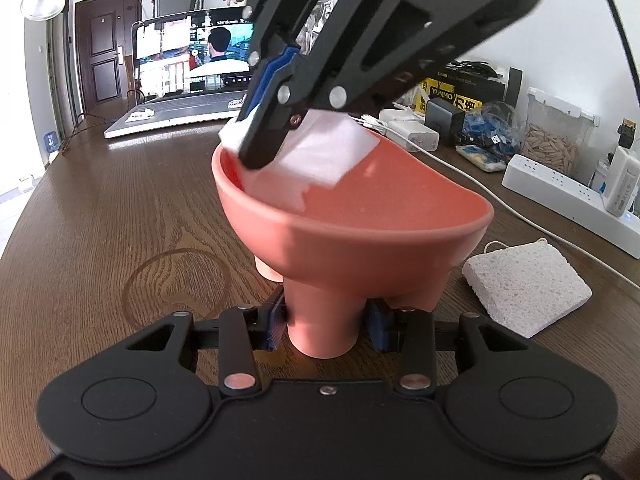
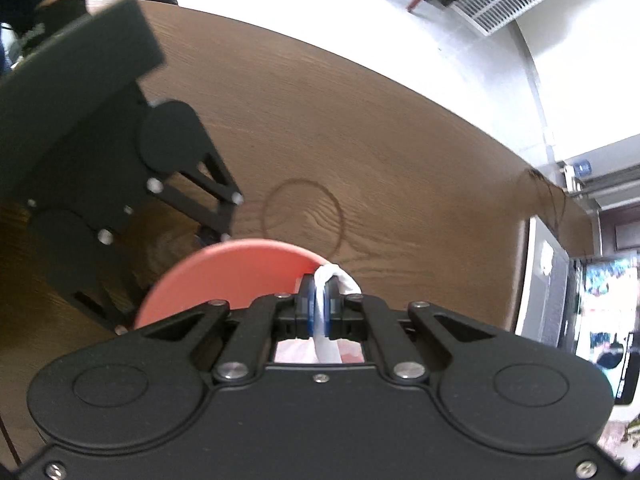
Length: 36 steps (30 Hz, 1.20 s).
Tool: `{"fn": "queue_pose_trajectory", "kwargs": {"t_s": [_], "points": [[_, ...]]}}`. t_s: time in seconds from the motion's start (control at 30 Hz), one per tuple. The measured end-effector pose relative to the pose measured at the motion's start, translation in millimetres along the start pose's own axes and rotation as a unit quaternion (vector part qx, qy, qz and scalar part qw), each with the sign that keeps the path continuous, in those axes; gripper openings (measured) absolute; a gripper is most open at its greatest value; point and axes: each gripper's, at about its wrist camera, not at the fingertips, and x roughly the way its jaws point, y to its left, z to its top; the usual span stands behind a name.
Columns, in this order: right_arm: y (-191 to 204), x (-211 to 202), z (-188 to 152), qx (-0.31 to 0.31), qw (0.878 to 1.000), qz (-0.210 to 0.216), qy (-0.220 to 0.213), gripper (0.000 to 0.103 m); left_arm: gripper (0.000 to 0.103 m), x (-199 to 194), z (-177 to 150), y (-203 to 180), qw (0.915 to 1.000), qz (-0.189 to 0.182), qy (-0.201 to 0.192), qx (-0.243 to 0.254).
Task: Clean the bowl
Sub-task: 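Wipe the bowl's inside with the tissue in the right gripper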
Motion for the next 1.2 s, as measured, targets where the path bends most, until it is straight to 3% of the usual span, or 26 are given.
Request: {"fn": "queue_pose_trajectory", "kwargs": {"t_s": [0.37,0.67,0.97,1.2], "points": [[-12,6,-37,0.054,0.998,-0.014,0.043,0.003,0.04,-1,0,-1,1.0,0.002,0.0,0.003],[3,3,-55,0.069,0.995,0.004,0.071,0.003,0.04,-1,0,-1,1.0,0.002,0.0,0.003],[36,-1,-48,0.055,0.995,0.038,0.071,0.003,0.04,-1,0,-2,1.0,0.002,0.0,0.003],[49,-2,-32,0.059,0.995,0.068,0.044,0.003,0.04,-1,0,-2,1.0,0.002,0.0,0.004]]}}
